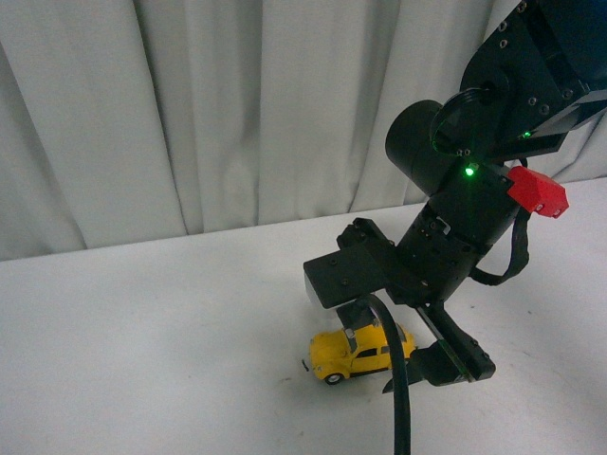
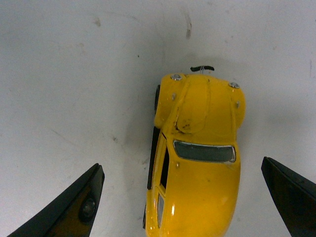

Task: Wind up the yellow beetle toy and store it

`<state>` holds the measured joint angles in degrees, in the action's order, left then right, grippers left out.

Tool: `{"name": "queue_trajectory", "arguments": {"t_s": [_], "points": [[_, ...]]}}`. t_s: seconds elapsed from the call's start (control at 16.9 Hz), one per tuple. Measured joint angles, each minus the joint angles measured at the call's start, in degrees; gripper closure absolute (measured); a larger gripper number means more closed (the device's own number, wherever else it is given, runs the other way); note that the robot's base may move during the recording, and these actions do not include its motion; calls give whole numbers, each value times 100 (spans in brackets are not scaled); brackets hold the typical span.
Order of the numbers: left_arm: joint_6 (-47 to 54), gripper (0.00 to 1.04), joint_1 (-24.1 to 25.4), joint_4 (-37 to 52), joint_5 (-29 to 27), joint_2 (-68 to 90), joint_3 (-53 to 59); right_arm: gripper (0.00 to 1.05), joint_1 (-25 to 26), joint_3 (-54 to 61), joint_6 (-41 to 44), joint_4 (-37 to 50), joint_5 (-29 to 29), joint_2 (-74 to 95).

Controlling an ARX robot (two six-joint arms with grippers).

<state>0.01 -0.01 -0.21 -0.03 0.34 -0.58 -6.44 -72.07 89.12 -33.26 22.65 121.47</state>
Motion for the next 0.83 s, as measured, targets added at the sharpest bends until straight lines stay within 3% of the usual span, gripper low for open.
{"name": "queue_trajectory", "arguments": {"t_s": [0.24, 0.53, 0.59, 0.83], "points": [[0, 7, 0, 2, 0, 0, 0, 8, -2, -83, -87, -42, -229, 44], [0, 7, 0, 2, 0, 0, 0, 58, -70, -94, -101, -44, -328, 125], [0, 7, 0, 2, 0, 0, 0, 63, -68, -107, -101, -50, -334, 125], [0, 7, 0, 0, 0, 0, 0, 64, -63, -105, 26, 70, -363, 125]]}}
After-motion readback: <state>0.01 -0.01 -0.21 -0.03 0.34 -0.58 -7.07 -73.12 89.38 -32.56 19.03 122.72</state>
